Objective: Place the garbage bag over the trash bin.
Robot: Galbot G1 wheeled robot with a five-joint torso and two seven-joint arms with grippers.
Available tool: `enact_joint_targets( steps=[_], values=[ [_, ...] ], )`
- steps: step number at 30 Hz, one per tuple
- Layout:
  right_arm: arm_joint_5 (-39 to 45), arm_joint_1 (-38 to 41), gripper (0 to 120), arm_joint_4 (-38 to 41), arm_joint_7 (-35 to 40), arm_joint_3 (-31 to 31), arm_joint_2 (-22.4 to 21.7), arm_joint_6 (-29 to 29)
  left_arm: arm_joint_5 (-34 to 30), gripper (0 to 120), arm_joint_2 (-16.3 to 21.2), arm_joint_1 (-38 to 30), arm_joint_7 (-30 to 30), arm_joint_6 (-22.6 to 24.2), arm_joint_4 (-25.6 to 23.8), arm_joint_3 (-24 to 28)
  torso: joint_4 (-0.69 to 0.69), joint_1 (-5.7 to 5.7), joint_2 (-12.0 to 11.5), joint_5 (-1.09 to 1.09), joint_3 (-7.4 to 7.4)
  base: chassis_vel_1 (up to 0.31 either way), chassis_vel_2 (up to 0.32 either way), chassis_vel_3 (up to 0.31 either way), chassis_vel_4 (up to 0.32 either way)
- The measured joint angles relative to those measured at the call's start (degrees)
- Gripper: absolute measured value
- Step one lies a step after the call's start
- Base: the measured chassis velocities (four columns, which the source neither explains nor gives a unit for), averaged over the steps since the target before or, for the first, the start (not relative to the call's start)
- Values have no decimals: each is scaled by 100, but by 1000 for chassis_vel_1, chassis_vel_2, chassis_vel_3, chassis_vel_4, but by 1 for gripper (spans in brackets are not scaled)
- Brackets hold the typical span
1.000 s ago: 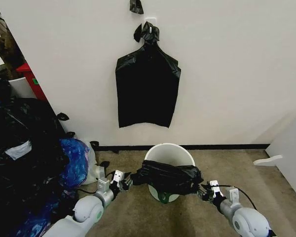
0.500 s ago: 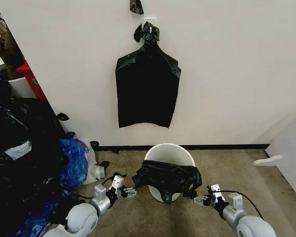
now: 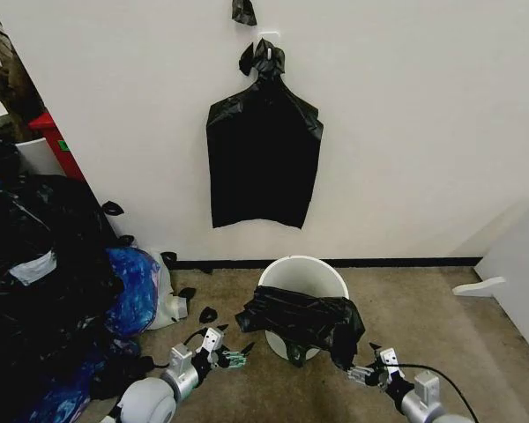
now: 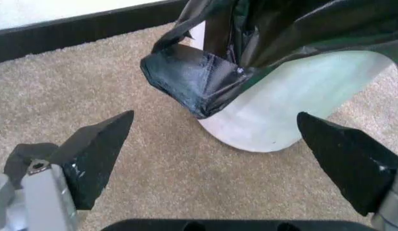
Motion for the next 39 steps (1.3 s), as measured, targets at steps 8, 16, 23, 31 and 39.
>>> enact_joint_targets(
  steps=[8,16,23,31,39],
  values=[
    [434,-324,100,96,243,118,-11,175,9,100,63,105,-2,-12,-66,-53,0,0,0,1,0,0,0,0,0],
    [1785,-473,100,293,536,140,80,56,-18,100,5,121,1,-13,-45,-53,1,0,0,1,0,0,0,0,0],
    [2891,-547,100,310,232,314,35,-205,-89,100,-6,158,9,-13,-26,-61,1,0,0,1,0,0,0,0,0],
    [4120,-615,100,45,-844,534,-13,-640,-220,100,22,129,32,-3,6,-76,1,0,0,1,0,0,0,0,0],
    [4434,-662,100,-474,-2047,612,27,-659,-230,100,0,109,47,1,80,-68,1,0,0,2,0,0,0,0,0]
  ],
)
